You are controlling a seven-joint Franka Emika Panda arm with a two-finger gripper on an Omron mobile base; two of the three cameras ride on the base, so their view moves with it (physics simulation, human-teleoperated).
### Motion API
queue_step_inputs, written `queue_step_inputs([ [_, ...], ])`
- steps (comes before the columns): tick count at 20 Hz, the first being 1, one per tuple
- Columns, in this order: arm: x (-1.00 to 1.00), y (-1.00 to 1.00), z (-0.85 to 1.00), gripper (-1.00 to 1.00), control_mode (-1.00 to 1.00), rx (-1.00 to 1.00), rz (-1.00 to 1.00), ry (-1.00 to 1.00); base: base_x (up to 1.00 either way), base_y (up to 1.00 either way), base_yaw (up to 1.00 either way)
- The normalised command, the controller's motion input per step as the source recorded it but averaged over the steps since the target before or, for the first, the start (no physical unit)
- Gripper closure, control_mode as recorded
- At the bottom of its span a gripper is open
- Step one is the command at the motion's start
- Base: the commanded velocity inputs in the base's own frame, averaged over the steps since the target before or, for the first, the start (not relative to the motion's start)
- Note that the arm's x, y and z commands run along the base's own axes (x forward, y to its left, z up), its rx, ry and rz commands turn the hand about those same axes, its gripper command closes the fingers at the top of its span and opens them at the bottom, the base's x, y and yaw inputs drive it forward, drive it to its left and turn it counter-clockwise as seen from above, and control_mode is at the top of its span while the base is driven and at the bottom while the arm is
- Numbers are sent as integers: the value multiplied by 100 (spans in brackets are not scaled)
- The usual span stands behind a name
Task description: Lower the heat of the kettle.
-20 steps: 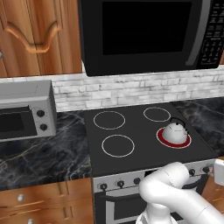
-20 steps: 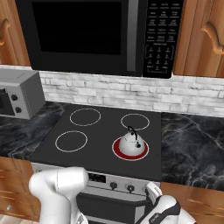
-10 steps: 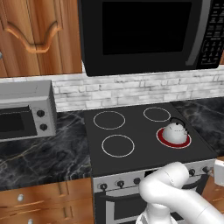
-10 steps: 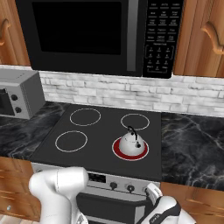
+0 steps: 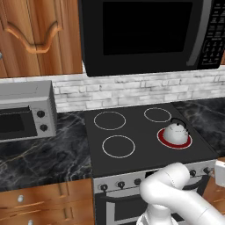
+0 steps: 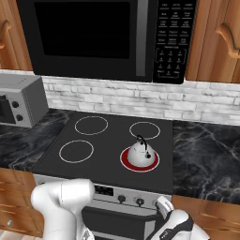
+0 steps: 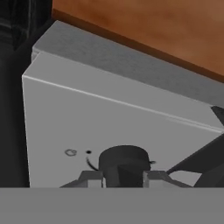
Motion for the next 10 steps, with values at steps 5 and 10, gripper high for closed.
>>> queue_step_inputs([
  [5, 2, 10, 0, 100, -100, 11, 0, 2, 0, 0, 0],
  [10, 0, 0, 0, 100, -100, 23, 0, 0, 0, 0, 0],
])
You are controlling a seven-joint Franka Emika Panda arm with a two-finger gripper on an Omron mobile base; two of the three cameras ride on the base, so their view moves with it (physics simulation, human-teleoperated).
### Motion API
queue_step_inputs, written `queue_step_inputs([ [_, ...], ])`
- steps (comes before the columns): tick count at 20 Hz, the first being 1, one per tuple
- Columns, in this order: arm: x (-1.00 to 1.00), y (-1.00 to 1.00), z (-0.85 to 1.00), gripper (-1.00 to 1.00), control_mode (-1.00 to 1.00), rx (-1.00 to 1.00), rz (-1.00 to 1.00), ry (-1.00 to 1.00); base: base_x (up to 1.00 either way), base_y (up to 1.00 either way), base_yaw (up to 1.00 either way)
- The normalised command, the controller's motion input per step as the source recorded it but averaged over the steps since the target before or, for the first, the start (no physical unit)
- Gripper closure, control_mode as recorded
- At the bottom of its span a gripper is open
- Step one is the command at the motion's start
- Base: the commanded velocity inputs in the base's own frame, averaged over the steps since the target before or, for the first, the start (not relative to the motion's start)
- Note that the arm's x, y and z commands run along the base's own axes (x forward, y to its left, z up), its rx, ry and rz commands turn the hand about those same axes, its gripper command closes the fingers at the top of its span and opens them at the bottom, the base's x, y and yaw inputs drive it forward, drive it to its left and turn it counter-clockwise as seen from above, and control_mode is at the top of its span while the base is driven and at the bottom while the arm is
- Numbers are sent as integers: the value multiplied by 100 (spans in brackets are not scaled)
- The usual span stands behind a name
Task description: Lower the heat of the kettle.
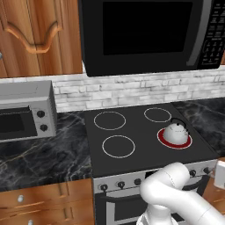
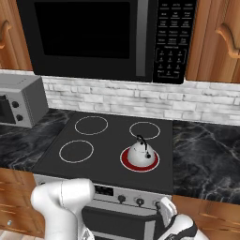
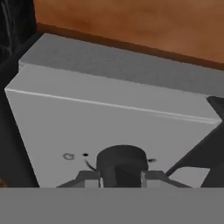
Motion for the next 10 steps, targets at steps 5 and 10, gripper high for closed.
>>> queue_step_inputs([
  [5, 0, 0, 3, 100, -100, 30, 0, 0, 0, 0, 0],
  [10, 21, 0, 21, 100, -100, 25, 0, 2, 0, 0, 0],
])
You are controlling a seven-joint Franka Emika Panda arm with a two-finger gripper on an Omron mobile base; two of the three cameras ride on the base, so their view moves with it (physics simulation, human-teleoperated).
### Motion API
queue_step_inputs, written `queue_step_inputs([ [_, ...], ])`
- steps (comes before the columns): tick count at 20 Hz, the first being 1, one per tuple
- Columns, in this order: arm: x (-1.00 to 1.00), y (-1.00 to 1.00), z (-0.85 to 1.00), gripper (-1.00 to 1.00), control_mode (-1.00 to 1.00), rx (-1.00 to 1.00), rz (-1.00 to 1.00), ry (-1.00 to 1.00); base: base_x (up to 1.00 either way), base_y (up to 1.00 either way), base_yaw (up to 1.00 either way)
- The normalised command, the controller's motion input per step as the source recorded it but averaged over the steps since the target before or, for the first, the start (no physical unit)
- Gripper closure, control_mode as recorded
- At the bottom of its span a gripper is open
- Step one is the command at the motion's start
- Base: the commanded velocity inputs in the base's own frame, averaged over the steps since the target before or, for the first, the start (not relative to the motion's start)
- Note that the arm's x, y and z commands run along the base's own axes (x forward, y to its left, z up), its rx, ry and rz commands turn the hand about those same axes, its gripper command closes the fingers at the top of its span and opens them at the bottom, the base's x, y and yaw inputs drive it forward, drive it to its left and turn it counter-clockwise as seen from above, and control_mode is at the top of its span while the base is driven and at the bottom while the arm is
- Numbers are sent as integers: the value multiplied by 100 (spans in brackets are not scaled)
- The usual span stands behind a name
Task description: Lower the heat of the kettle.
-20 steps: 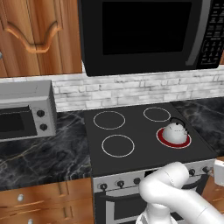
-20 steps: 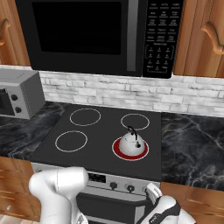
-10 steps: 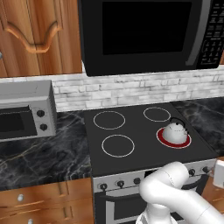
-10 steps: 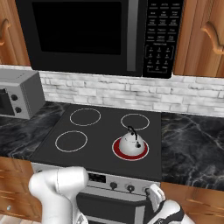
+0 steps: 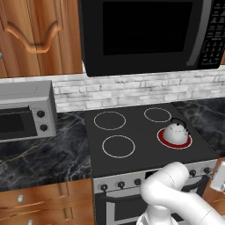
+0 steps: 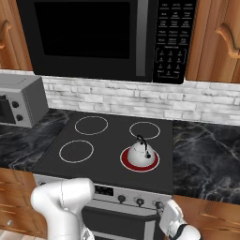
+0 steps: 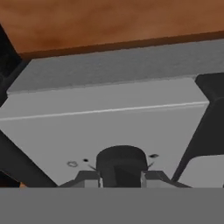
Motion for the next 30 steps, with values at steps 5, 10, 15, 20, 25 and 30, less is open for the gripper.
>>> queue_step_inputs([
  [5, 26, 0, 22, 100, -100, 21, 0, 3, 0, 0, 0],
  [10, 24, 0, 22, 100, -100, 20, 0, 5, 0, 0, 0],
  [15, 22, 0, 22, 100, -100, 19, 0, 6, 0, 0, 0],
  [20, 19, 0, 25, 100, -100, 19, 0, 9, 0, 0, 0],
  [25, 17, 0, 28, 100, -100, 16, 0, 14, 0, 0, 0],
  [30, 13, 1, 28, 100, -100, 16, 0, 18, 0, 0, 0],
])
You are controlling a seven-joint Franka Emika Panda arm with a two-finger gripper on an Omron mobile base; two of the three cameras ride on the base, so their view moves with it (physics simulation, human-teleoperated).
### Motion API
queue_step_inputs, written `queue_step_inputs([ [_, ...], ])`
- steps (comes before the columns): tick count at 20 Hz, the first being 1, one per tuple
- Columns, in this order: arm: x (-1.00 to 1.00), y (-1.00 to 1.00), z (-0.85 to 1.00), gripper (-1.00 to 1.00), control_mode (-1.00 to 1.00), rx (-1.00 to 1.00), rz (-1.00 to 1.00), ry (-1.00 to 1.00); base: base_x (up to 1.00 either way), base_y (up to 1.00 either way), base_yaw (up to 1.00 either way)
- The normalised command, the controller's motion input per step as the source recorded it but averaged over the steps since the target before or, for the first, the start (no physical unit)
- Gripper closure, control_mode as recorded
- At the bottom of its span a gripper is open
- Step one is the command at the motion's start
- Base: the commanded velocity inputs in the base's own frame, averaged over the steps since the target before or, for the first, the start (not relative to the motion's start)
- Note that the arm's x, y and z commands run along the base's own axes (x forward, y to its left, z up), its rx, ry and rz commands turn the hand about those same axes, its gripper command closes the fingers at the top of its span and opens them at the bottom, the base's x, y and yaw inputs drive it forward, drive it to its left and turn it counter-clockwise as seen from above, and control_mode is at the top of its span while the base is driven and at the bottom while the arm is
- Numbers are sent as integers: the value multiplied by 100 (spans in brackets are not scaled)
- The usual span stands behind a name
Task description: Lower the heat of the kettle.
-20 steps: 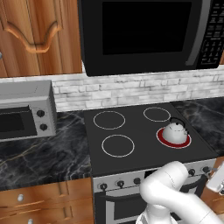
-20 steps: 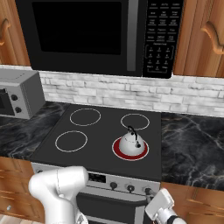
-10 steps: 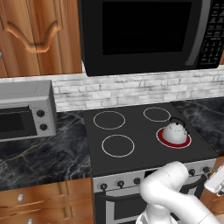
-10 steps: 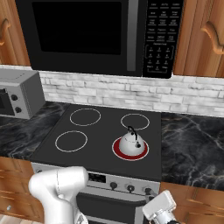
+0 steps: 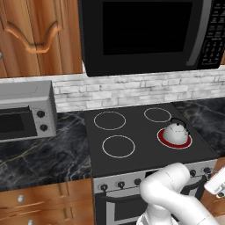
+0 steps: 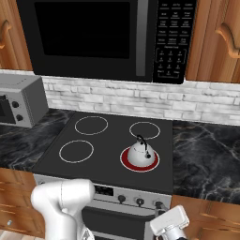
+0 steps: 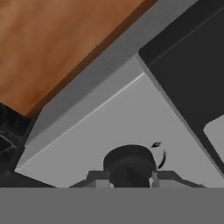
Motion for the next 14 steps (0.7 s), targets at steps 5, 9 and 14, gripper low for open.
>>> queue_step_inputs([
  [5, 10, 4, 25, 100, -100, 16, 0, 19, 0, 0, 0],
  [9, 4, 6, 30, 100, -100, 18, 0, 22, 0, 0, 0],
  [14, 0, 5, 35, 100, -100, 20, -1, 23, 0, 0, 0],
])
